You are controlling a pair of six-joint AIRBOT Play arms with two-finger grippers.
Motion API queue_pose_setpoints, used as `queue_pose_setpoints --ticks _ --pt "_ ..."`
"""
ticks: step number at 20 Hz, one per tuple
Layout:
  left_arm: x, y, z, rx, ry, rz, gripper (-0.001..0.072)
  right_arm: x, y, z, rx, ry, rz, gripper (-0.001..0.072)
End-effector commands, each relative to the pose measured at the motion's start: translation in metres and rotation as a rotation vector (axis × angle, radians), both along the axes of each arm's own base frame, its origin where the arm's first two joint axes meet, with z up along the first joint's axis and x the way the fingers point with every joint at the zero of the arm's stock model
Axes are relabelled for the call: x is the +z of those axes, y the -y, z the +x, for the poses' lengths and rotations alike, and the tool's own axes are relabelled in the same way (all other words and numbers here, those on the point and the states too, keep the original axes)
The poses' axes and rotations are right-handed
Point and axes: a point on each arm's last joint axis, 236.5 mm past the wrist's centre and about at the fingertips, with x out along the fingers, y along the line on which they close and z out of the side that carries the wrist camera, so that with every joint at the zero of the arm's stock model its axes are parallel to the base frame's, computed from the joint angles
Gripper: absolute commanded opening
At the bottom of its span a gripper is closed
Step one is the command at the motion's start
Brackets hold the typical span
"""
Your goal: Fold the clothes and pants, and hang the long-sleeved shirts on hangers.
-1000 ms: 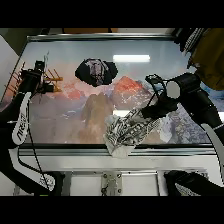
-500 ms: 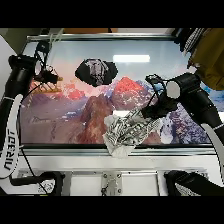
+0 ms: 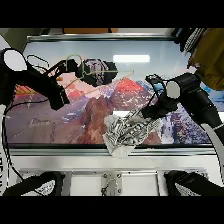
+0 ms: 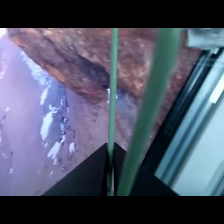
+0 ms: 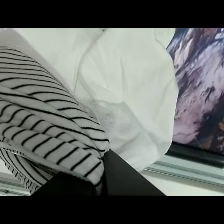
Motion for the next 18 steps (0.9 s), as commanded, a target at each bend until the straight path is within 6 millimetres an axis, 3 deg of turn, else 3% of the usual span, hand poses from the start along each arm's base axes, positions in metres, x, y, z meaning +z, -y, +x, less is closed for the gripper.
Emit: queue_pose_setpoints --ticks 1,7,11,15,18 --pt "-0.002 0.007 -0.041 -0.214 -0.076 -0.080 0.0011 0.000 0.000 0.000 0.000 -0.001 0.000 0.0020" --pt "-0.035 -0.010 -0.093 -0.141 -0.211 -0.137 0.0011 0.000 0.000 0.000 0.000 -0.001 0.000 0.0021" --pt "-0.060 -0.004 -0.127 -0.146 -0.257 -0.138 0.0011 0.000 0.000 0.000 0.000 -0.001 0.000 0.0020" --pt "-0.088 0.018 -0.130 -0.156 -0.216 -0.130 0.0011 0.000 0.000 0.000 0.000 -0.001 0.000 0.0020" --pt "-0.098 0.036 -0.114 -0.139 -0.134 -0.131 0.0011 0.000 0.000 0.000 0.000 -0.001 0.000 0.0020"
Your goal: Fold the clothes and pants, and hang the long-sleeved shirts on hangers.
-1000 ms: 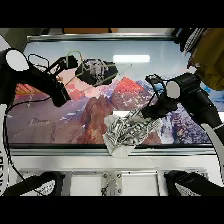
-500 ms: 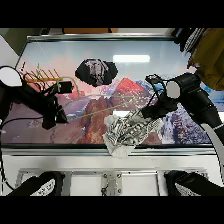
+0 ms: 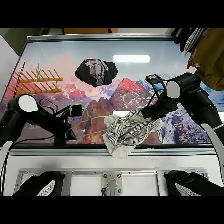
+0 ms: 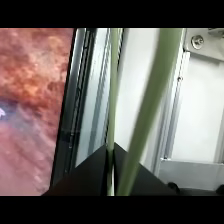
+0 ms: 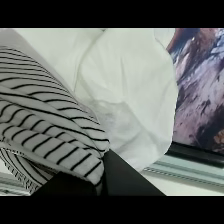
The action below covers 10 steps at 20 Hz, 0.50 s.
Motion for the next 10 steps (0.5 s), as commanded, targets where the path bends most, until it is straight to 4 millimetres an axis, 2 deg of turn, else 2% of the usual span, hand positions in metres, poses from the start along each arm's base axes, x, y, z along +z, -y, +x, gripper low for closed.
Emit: queue_pose_setpoints --ticks 1,5,10 --pt "-0.012 0.020 0.018 0.026 0.093 -0.009 0.0011 0.000 0.000 0.000 0.000 -0.001 0.000 0.0021" --pt "-0.018 0.035 0.023 -0.008 0.018 0.010 0.0011 0.000 0.000 0.000 0.000 -0.001 0.000 0.0020" --pt "-0.024 0.056 0.041 -0.069 -0.016 0.019 0.0011 0.000 0.000 0.000 0.000 -0.001 0.000 0.0020"
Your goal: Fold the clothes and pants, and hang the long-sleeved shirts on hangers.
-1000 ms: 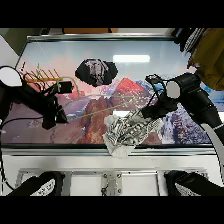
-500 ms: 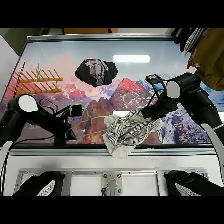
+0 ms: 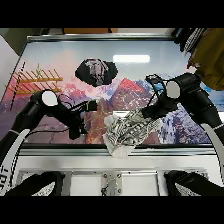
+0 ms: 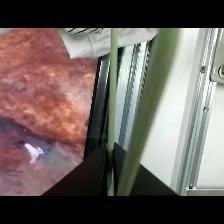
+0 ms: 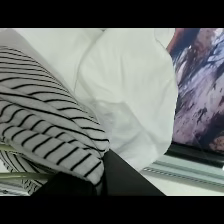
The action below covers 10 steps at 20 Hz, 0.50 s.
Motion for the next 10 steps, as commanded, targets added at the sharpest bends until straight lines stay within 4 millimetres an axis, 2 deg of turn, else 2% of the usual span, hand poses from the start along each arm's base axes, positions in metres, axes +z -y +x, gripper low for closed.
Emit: queue_pose_setpoints --ticks 1,6,10 --pt "-0.007 0.013 0.010 -0.026 -0.024 0.007 0.0011 0.000 -0.001 0.000 0.000 -0.002 0.005 0.0020" --pt "-0.024 0.011 0.005 -0.017 -0.065 0.022 0.0010 0.000 -0.001 0.000 0.000 -0.002 0.006 0.0021" --pt "-0.021 0.013 0.011 -0.013 -0.040 0.016 0.0011 0.005 -0.001 -0.001 0.091 0.011 0.003 0.0021"
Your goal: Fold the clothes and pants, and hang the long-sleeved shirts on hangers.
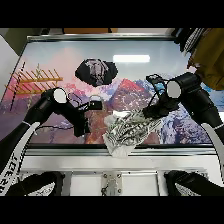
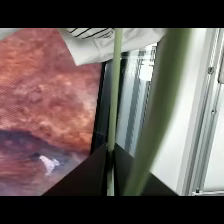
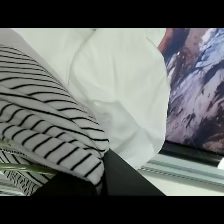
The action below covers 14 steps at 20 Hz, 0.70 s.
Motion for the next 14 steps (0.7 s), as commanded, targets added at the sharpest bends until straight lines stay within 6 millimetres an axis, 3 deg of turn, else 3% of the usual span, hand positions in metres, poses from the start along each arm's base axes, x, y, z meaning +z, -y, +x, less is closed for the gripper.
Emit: queue_pose_setpoints --ticks 1,5,10,14 --pt "0.000 0.003 0.005 0.003 0.015 -0.006 0.0010 0.008 0.000 0.001 0.060 0.026 0.003 0.0021" --pt "-0.001 0.000 0.005 0.010 0.009 -0.004 0.0010 0.028 0.014 0.007 0.044 0.104 -0.033 0.0020" --pt "-0.002 -0.002 0.004 0.006 0.007 0.005 0.0010 0.031 0.030 0.003 0.032 0.104 -0.089 0.0020" --pt "-0.002 0.000 0.009 0.016 0.028 -0.002 0.0010 0.031 0.020 0.002 0.045 0.105 -0.058 0.0020"
